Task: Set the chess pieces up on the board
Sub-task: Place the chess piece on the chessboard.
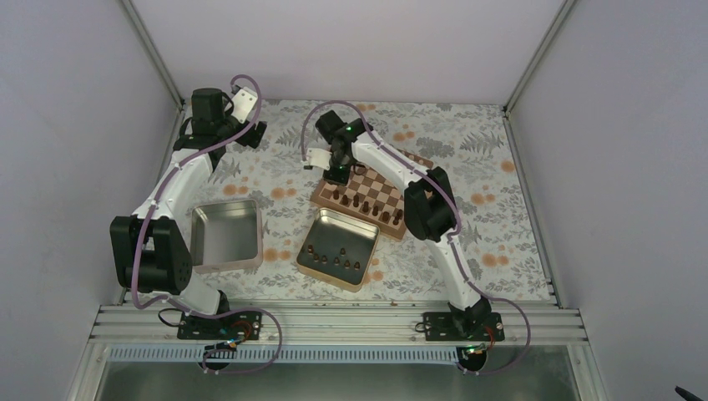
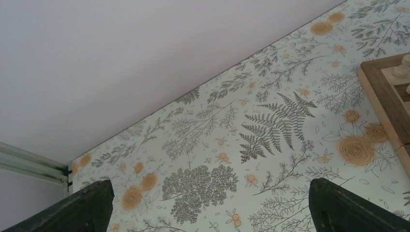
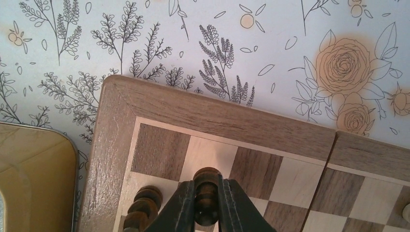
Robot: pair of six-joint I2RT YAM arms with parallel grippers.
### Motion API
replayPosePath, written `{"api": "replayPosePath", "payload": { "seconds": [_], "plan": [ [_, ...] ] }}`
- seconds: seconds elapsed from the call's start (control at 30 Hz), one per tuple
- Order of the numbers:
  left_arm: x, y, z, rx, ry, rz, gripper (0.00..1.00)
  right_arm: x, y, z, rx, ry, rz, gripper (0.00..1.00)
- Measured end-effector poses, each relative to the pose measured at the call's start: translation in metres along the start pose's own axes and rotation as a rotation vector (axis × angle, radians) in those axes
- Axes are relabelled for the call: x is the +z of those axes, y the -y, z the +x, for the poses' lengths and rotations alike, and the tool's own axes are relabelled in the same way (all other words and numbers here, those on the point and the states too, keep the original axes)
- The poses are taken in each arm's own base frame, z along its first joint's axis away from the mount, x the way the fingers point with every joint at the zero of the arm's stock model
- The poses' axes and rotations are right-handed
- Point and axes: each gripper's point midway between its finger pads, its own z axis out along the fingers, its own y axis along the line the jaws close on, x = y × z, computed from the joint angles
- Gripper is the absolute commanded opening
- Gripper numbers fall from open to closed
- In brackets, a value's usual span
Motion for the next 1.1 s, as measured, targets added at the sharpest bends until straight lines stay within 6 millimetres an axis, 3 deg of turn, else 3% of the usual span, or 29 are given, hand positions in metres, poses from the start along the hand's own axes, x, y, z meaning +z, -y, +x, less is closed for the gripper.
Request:
{"api": "replayPosePath", "payload": {
  "seconds": [0.67, 1.1],
  "plan": [
    [-0.001, 0.0, 0.001, -0.001, -0.001, 0.0, 1.0, 0.019, -0.002, 0.006, -0.011, -0.024, -0.025, 0.12],
    [-0.001, 0.0, 0.002, -0.001, -0.002, 0.0, 1.0, 0.018, 0.006, 0.006, -0.002, -0.011, -0.01, 0.26]
  ]
}}
